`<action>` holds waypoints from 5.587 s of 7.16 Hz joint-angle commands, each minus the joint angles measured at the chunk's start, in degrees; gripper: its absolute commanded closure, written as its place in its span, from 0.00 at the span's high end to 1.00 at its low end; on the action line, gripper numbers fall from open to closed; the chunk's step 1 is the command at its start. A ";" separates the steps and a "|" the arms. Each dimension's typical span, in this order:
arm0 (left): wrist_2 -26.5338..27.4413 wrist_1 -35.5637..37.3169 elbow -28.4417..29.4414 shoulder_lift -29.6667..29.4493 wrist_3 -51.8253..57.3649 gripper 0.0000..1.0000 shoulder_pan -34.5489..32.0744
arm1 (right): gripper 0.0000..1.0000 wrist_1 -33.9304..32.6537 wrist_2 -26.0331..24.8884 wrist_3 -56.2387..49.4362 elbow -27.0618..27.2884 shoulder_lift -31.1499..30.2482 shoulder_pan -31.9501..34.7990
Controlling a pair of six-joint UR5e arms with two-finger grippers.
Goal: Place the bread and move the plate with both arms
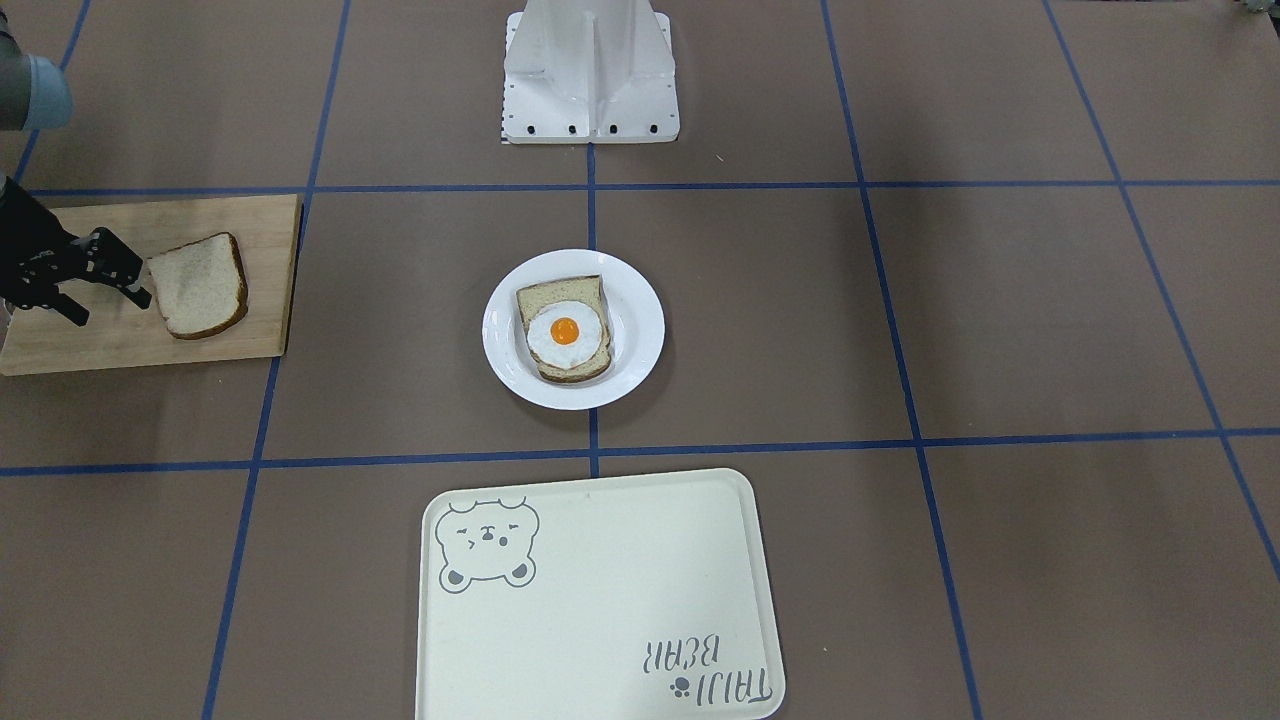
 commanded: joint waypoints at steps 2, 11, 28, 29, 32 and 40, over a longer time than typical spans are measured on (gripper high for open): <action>0.00 0.00 0.03 0.04 0.00 0.99 0.00 | 0.63 0.17 -4.02 0.15 0.62 -0.82 -5.41; -0.18 0.00 0.03 0.13 0.00 0.99 -0.18 | 0.00 0.17 -6.22 -1.08 2.64 -3.73 -8.23; -0.44 0.00 -0.50 0.13 -0.09 0.99 -0.18 | 0.00 0.44 7.13 0.41 6.51 -4.79 2.48; -0.44 0.00 -0.50 0.13 -0.09 0.99 -0.18 | 0.00 0.35 6.36 0.41 5.90 -4.87 2.32; -0.44 0.00 -0.41 0.13 0.00 0.99 -0.18 | 0.52 0.17 1.73 1.28 5.02 -6.89 0.13; -0.53 -0.18 -0.67 0.92 0.00 0.99 -0.18 | 0.36 5.88 -9.38 12.28 5.02 -11.73 -11.48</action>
